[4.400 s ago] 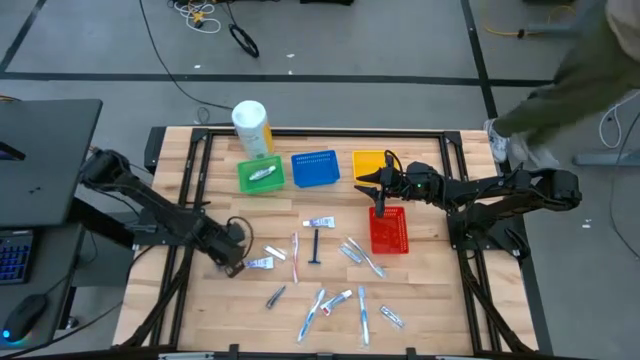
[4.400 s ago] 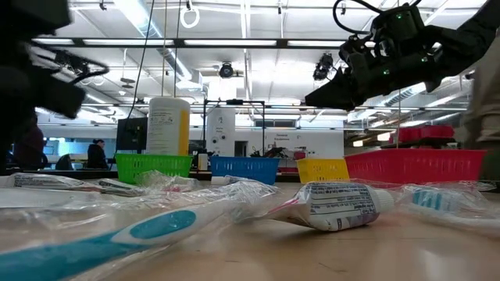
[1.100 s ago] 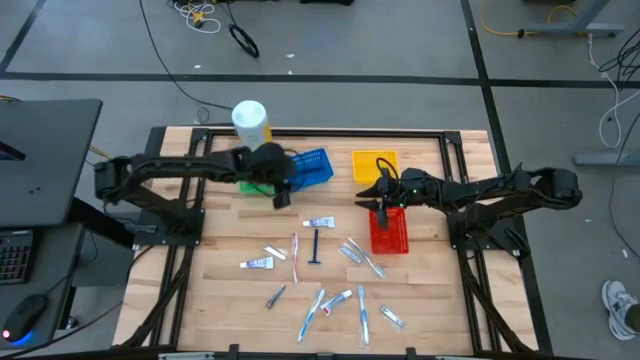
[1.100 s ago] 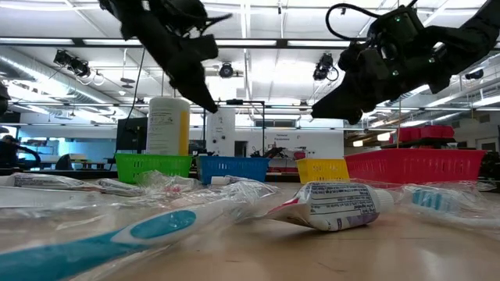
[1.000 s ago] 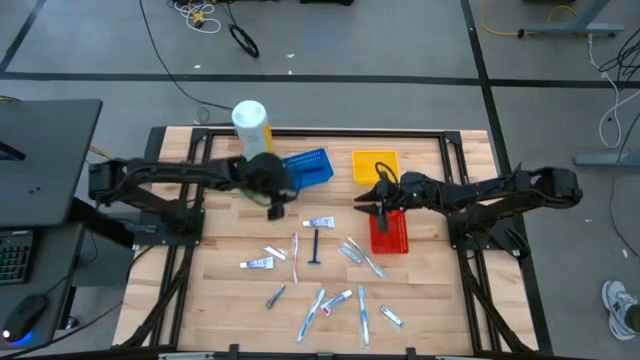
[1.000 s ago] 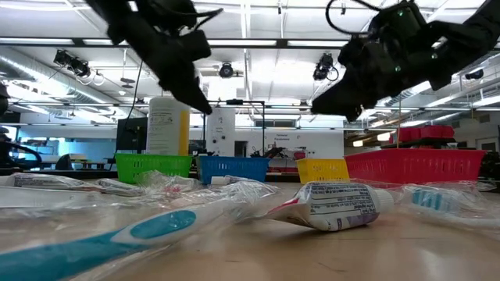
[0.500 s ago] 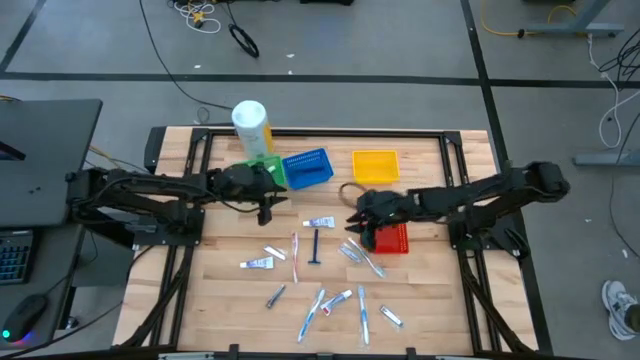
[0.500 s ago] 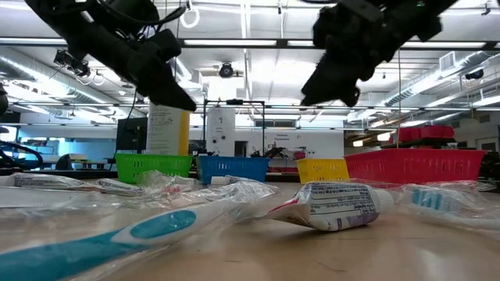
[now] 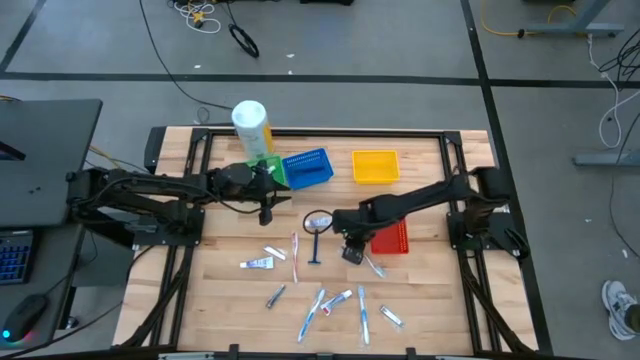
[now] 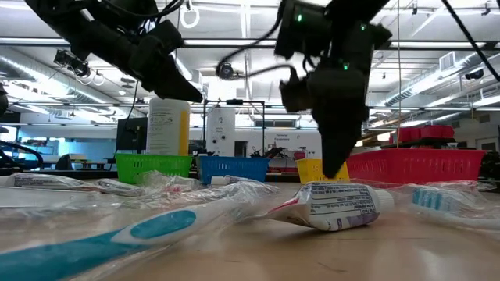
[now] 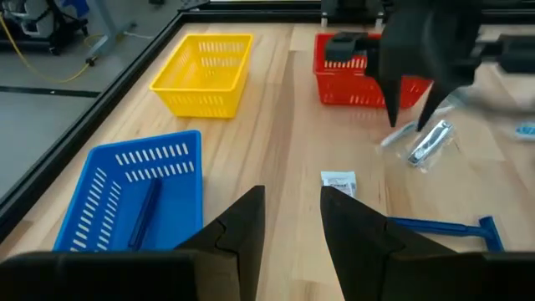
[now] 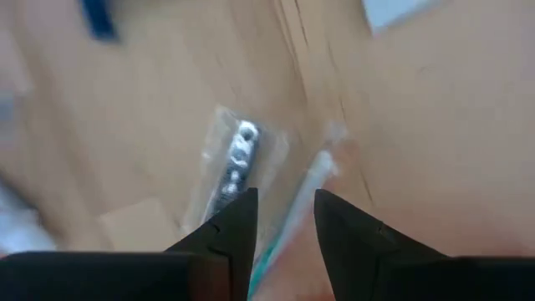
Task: Pick & Place Travel size toiletries
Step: Put the green toothbrush into the yellow bin
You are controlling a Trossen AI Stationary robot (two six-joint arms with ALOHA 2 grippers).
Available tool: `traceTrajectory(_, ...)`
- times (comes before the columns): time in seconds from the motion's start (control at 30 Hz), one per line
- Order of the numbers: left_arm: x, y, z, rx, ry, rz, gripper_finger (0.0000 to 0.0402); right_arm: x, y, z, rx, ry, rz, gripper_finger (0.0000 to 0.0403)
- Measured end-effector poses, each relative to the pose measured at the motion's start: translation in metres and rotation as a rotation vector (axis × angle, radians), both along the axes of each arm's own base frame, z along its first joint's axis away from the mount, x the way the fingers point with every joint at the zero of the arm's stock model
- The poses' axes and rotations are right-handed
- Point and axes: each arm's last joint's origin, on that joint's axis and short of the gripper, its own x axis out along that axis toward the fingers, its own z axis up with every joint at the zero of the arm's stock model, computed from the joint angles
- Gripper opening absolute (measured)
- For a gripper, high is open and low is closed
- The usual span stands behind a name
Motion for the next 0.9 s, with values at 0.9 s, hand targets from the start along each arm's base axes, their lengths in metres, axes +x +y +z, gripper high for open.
traceTrajectory(0.9, 0.000, 0.000, 0.000, 0.018, 0.007, -0.009, 0.0124, 0.006, -0.014, -0.001, 0.124, -0.022, -0.029, 0.0002)
